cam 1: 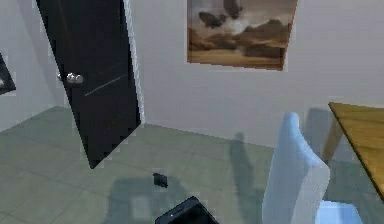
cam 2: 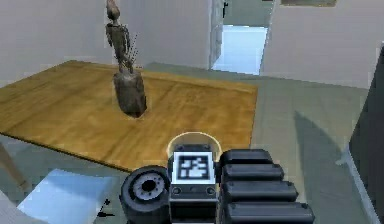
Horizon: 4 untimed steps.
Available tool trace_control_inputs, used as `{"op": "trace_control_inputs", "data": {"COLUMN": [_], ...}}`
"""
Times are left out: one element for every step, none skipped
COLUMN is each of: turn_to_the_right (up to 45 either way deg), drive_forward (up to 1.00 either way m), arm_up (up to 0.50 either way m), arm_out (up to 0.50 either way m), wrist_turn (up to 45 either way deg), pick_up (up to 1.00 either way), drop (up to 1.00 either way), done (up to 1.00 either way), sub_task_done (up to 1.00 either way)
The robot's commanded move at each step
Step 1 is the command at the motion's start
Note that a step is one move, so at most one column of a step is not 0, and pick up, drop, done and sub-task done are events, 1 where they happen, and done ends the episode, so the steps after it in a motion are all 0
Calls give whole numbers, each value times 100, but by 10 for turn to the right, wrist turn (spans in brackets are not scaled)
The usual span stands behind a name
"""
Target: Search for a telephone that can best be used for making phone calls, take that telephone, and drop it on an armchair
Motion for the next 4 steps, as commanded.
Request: {"op": "trace_control_inputs", "data": {"turn_to_the_right": [-450,-450,0,420], "drive_forward": [0,0,20,0], "arm_up": [0,0,0,0], "arm_out": [0,0,0,0], "wrist_turn": [0,0,0,0], "pick_up": [0,0,0,0], "drop": [0,0,0,0], "done": [0,0,0,0], "sub_task_done": [0,0,0,0]}}
